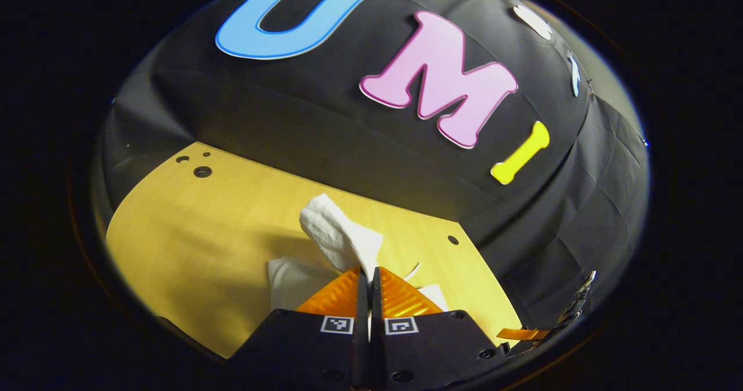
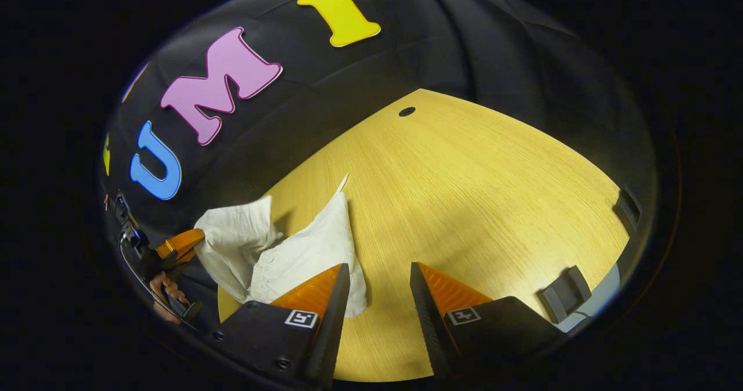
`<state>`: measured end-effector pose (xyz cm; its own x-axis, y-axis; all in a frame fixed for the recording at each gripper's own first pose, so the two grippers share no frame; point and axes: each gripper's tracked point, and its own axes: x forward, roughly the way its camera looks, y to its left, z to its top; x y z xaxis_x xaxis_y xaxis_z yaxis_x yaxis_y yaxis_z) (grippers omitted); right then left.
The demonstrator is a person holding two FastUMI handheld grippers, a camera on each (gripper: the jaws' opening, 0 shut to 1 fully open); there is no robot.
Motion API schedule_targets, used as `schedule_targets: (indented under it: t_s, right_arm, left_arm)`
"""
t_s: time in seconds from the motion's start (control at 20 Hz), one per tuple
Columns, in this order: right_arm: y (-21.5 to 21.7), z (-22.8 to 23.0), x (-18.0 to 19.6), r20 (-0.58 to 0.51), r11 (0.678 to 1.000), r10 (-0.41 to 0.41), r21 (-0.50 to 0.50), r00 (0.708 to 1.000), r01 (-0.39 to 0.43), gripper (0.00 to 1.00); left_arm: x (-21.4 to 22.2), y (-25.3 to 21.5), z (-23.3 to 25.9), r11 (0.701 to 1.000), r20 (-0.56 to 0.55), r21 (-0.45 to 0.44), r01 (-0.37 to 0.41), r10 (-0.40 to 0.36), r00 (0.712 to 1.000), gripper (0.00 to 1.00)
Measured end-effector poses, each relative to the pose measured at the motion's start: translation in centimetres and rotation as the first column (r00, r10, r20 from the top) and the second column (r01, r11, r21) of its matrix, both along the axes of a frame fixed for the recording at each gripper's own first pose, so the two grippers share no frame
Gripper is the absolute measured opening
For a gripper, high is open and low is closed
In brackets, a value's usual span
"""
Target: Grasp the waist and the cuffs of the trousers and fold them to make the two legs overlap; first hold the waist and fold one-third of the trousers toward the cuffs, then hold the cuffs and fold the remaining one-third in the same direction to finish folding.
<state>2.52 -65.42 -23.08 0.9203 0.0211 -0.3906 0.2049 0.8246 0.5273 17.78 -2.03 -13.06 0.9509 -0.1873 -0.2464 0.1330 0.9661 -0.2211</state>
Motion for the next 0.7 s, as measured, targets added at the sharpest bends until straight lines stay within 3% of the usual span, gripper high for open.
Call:
schedule_targets:
  t_s: [0.45, 0.7]
  right_arm:
    - [-1.9, -0.7, -1.1, -0.01, 0.998, -0.043, 0.034, 0.999, 0.043, 0.65]
    - [-2.2, -1.4, -1.7, -0.027, 0.999, -0.04, 0.025, 0.999, 0.041, 0.65]
  left_arm:
    - [-0.3, -6.6, -7.2, 0.978, -0.146, 0.137, 0.157, -0.136, 0.98, 0.05]
    - [-1.4, -7.3, -13.9, 0.963, -0.277, 0.177, 0.201, -0.147, 0.949, 0.05]
